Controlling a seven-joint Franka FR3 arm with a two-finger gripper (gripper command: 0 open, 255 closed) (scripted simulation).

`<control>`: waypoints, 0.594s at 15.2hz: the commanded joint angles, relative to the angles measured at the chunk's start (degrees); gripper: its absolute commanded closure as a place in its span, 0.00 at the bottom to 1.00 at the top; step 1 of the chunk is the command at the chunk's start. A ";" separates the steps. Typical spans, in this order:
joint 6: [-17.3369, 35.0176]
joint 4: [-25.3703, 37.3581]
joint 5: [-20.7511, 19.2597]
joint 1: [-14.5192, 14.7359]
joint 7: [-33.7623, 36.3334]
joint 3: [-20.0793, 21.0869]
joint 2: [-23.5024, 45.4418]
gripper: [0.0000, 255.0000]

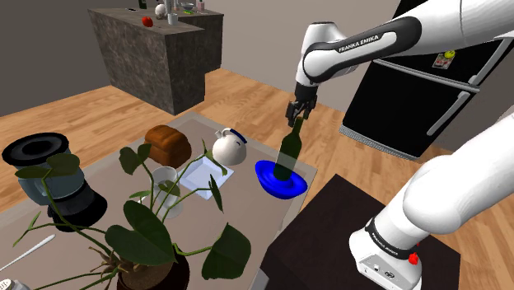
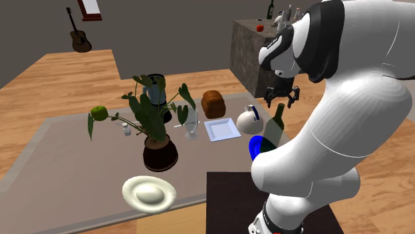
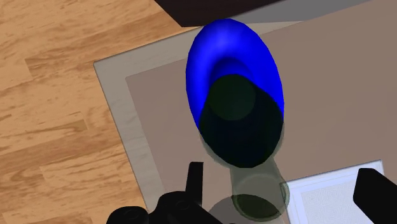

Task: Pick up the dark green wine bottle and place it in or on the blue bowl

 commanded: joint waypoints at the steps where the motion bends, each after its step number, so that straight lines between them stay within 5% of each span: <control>1: -3.73 2.41 0.11 0.14 0.09 0.22 -1.25 0.00; 9: -5.31 3.50 0.15 0.18 0.09 0.29 -1.75 0.00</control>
